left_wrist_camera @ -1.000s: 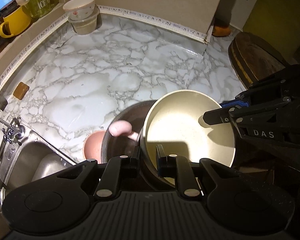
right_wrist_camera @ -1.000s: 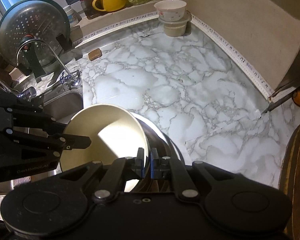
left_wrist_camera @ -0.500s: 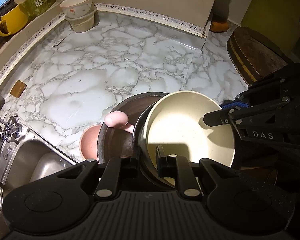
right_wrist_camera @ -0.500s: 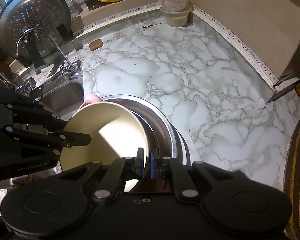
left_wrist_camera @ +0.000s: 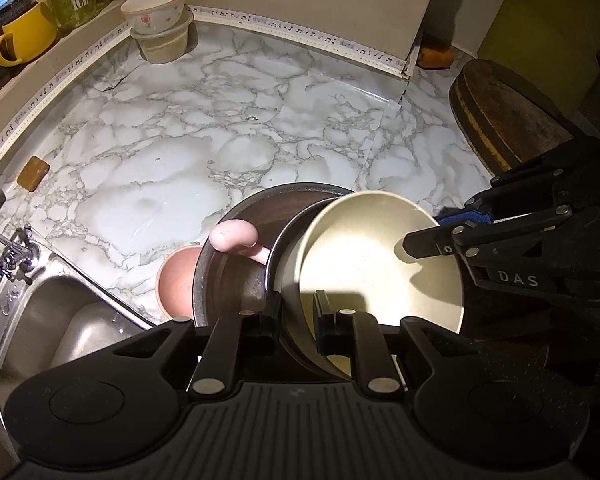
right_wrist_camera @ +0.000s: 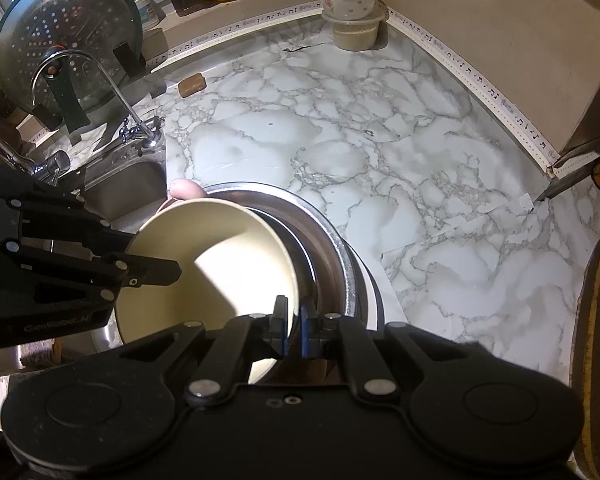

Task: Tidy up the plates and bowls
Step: 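Lift the cream bowl with both tools and carry it over the pot, then lower the cream bowl into the pink-handled pot and open both tools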

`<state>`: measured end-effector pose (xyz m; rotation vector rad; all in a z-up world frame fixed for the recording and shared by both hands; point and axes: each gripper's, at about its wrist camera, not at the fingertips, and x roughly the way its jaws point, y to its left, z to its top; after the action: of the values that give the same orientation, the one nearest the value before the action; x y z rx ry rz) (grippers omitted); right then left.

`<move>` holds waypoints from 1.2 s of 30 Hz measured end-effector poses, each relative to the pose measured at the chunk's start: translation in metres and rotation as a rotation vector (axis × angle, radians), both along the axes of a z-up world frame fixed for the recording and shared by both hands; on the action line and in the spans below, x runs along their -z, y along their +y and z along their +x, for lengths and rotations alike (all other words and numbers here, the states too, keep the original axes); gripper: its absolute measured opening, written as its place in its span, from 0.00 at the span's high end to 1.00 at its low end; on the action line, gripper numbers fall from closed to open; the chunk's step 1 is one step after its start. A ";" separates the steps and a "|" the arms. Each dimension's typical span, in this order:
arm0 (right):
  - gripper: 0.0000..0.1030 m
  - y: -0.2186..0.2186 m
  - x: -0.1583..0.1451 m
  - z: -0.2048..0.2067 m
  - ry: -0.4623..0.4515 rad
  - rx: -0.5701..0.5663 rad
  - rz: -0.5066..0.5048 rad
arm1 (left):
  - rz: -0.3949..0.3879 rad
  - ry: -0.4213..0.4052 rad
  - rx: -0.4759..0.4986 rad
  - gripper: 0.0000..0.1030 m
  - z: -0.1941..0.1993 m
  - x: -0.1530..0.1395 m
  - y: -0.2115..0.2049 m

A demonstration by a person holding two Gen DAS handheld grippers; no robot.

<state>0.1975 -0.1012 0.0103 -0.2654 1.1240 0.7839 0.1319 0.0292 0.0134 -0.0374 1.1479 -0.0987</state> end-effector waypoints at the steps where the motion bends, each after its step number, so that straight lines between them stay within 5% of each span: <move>1: 0.94 0.000 0.000 -0.001 -0.004 -0.003 0.000 | 0.001 -0.001 -0.001 0.85 0.000 -0.001 -0.001; 36: 0.72 -0.006 -0.005 -0.008 -0.021 0.023 0.027 | 0.011 -0.063 -0.015 0.82 -0.015 -0.014 0.001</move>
<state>0.1894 -0.1069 0.0156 -0.2374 1.0948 0.7736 0.1172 0.0305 0.0273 -0.0328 1.0854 -0.0798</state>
